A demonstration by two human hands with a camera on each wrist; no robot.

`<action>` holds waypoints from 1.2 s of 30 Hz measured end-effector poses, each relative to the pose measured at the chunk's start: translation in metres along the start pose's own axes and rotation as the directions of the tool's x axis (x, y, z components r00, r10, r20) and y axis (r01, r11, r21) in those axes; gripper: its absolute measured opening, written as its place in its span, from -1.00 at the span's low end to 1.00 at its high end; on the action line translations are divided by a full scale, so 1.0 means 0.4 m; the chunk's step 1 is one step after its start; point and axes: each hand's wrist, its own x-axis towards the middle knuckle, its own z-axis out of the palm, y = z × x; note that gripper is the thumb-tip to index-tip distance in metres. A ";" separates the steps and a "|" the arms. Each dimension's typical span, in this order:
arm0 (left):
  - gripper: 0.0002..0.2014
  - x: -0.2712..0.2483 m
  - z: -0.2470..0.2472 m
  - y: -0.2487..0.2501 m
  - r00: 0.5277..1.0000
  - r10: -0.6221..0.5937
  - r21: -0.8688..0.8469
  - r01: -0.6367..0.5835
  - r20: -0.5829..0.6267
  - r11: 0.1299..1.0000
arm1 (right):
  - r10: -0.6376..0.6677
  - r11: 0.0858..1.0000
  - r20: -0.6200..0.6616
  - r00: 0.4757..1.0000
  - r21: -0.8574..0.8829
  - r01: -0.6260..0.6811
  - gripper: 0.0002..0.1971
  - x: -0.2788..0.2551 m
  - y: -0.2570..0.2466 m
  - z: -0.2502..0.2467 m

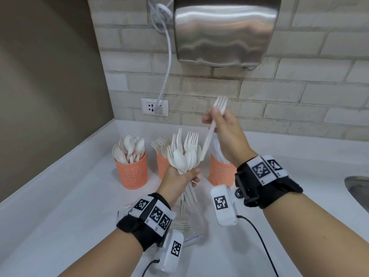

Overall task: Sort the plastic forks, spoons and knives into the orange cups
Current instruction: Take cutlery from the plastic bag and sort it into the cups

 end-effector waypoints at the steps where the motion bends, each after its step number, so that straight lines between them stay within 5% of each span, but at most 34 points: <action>1: -0.84 -0.001 -0.002 -0.001 1.000 0.002 0.000 -0.002 -0.009 1.000 | -0.017 0.995 -0.035 0.999 0.096 0.020 -0.79 0.004 -0.017 -0.004; 3: -0.83 -0.001 -0.004 -0.002 1.000 0.008 -0.002 -0.008 -0.026 1.000 | -0.049 0.996 -0.048 0.998 0.077 0.052 -0.78 0.007 -0.031 -0.011; 5: -0.83 -0.002 -0.003 0.001 0.999 0.020 -0.003 -0.021 -0.037 1.000 | -0.008 0.990 0.040 0.999 -0.138 0.014 -0.76 0.003 -0.016 -0.013; 9: -0.84 -0.004 0.003 0.011 1.000 0.030 -0.009 -0.030 0.003 1.000 | 0.326 0.916 0.302 0.896 -0.334 -0.221 -0.65 -0.022 0.046 -0.007; 12: -0.86 -0.009 0.004 0.015 0.997 0.014 -0.009 -0.014 0.078 1.000 | 0.402 0.895 0.269 0.875 -0.317 -0.314 -0.81 -0.016 0.061 0.001; 16: -0.87 -0.019 -0.004 0.016 0.990 -0.016 0.038 0.011 0.144 0.999 | 0.329 0.942 0.211 0.920 -0.149 -0.302 -0.58 0.009 0.052 0.012; 23: -0.91 -0.023 -0.023 0.020 0.986 -0.032 0.092 0.017 0.164 0.996 | 0.137 0.991 0.152 0.979 -0.018 -0.135 -0.51 0.012 0.038 0.025; 28: -0.94 -0.023 -0.059 0.029 0.997 -0.025 0.134 0.016 0.072 0.991 | -0.135 0.958 0.000 0.991 0.256 0.131 -0.69 0.028 -0.057 0.037; 30: -0.93 -0.021 -0.075 0.031 1.000 -0.006 0.150 0.006 0.005 0.989 | -0.183 0.965 0.021 0.983 0.196 0.176 -0.80 0.018 -0.069 0.053; 33: -0.92 -0.023 -0.100 0.040 1.000 0.010 0.171 -0.010 -0.001 0.985 | -0.065 0.991 0.207 0.976 -0.101 0.088 -0.61 -0.003 -0.032 0.078; 36: -0.82 -0.036 -0.123 0.065 0.980 -0.064 0.045 0.057 0.190 0.997 | 0.143 0.978 0.418 0.897 -0.199 -0.064 -0.50 -0.019 0.017 0.088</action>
